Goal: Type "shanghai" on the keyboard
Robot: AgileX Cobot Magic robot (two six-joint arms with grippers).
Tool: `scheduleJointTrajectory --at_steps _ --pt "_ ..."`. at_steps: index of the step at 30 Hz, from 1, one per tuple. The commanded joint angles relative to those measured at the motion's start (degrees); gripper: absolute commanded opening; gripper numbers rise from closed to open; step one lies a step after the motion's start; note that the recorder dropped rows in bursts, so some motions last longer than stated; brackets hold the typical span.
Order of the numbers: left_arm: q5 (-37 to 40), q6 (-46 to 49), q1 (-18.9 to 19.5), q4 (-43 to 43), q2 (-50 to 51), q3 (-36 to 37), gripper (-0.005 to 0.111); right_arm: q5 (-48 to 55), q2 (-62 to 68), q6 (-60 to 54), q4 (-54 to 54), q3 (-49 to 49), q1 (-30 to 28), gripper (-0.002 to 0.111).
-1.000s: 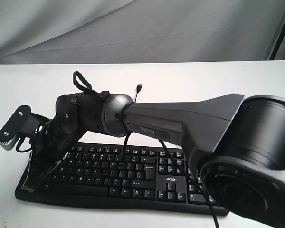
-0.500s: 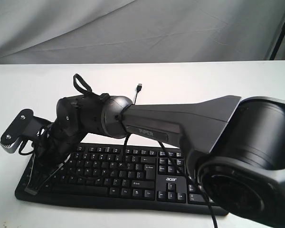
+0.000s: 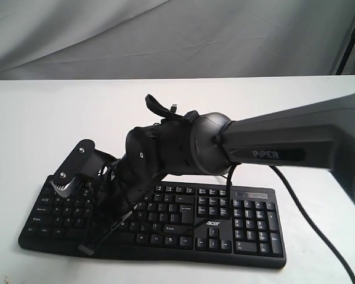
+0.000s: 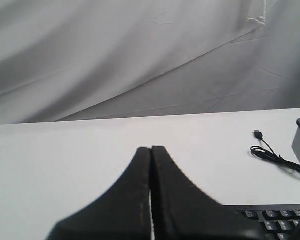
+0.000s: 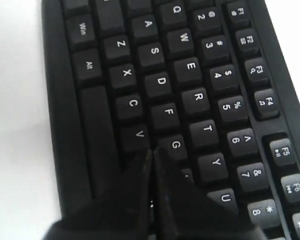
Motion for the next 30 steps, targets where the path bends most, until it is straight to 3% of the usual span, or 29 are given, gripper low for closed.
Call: scheduleJointTrajectory --at_steps 1,30 --pt "-0.3 -0.2 -0.4 0.0 -0.1 0.1 0.000 -1.3 -0.9 -0.8 0.7 0.9 -0.5 0.000" --pt "-0.3 -0.2 -0.4 0.0 -0.1 0.1 0.000 -0.8 -1.4 0.1 -1.7 2.8 -0.5 0.000"
